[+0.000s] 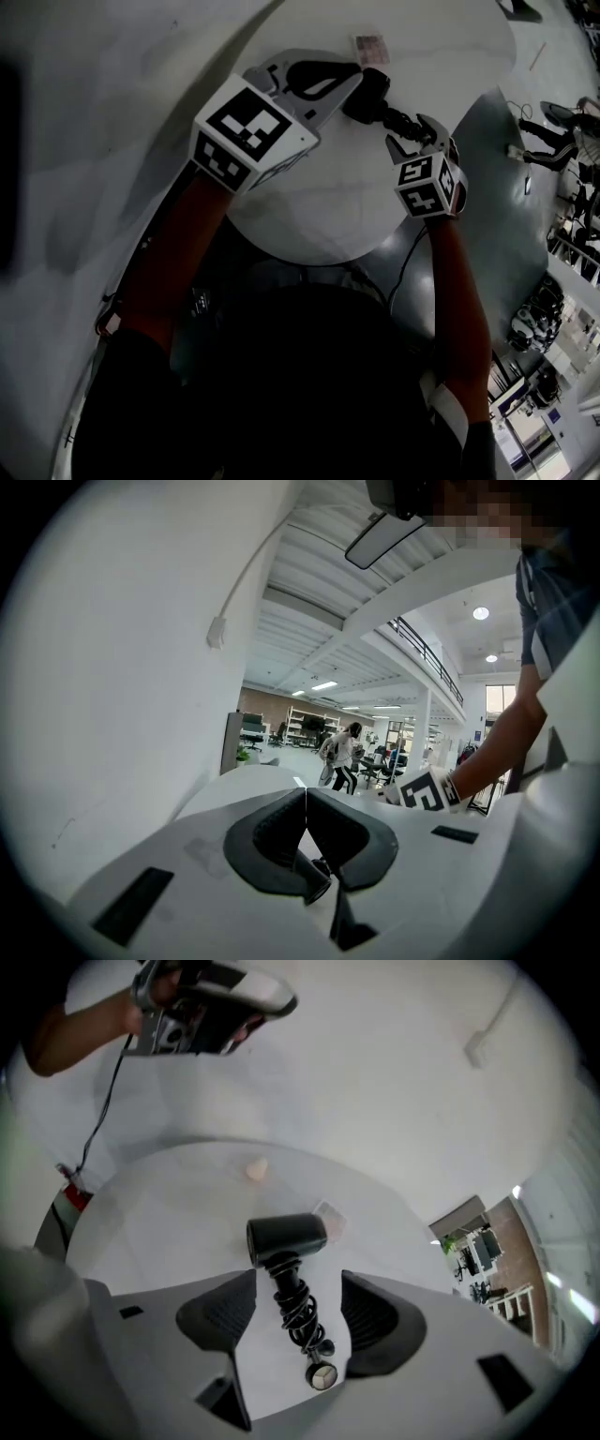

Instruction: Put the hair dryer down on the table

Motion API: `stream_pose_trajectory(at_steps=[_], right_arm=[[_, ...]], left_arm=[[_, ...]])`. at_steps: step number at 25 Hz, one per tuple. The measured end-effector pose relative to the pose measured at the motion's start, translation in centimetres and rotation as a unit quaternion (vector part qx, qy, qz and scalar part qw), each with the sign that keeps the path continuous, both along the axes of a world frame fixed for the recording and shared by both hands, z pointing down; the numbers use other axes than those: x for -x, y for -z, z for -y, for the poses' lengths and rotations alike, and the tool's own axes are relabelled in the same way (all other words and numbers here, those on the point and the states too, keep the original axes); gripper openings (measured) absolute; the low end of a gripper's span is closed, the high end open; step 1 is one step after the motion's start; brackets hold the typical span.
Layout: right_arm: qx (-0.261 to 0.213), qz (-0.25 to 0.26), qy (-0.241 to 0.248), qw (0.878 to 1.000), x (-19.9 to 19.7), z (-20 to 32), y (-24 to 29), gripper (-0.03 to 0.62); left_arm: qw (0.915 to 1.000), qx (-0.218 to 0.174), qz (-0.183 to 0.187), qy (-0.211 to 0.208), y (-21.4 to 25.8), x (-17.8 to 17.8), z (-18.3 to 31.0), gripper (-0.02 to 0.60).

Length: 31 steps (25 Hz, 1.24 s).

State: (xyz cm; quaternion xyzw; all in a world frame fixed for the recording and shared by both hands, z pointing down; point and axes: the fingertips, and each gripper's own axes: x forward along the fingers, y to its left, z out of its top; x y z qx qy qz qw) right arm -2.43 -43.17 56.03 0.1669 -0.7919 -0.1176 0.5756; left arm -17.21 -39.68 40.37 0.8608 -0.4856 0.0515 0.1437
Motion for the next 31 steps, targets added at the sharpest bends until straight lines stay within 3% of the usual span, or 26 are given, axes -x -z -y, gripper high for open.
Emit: stream_pose_trajectory(at_steps=[1,2,3,6,10,17,23,31], right_arm=[[-0.010,0.039,-0.019,0.999,0.1,0.3,1.3,0.255],[-0.017,0.085,-0.038,0.995,0.3,0.5,3.0,0.123],[-0.019,0.136,-0.054,0.989,0.5,0.4,5.1,0.042],[0.000,0.269,-0.079,0.960,0.9,-1.6,11.9,0.009],[0.008,0.353,-0.089,0.931,-0.1,-4.9,18.9,0.009],[-0.027,0.445,-0.080,0.892,-2.1,-11.0,27.4,0.009],[-0.042,0.463,-0.074,0.882,-4.4,-15.8,29.2,0.009],[-0.036,0.472,-0.112,0.874,-11.9,-21.0,29.0,0.009]], left_arm=[[1.0000,-0.002,-0.001,-0.003,-0.2,-0.3,-0.1,0.006],[1.0000,-0.005,-0.002,-0.006,-0.3,-0.5,-0.3,0.005],[0.9999,-0.008,-0.001,-0.009,0.0,-0.8,-0.7,0.005],[0.9997,-0.017,0.003,-0.017,1.8,-1.6,-2.5,0.006],[0.9995,-0.022,-0.001,-0.021,3.9,-3.0,-5.3,0.005],[0.9982,-0.037,-0.012,-0.045,6.4,-6.2,-10.2,0.006],[0.9966,-0.040,-0.013,-0.071,6.5,-9.4,-13.4,0.006],[0.9966,0.004,-0.007,-0.082,5.8,-14.3,-19.2,0.005]])
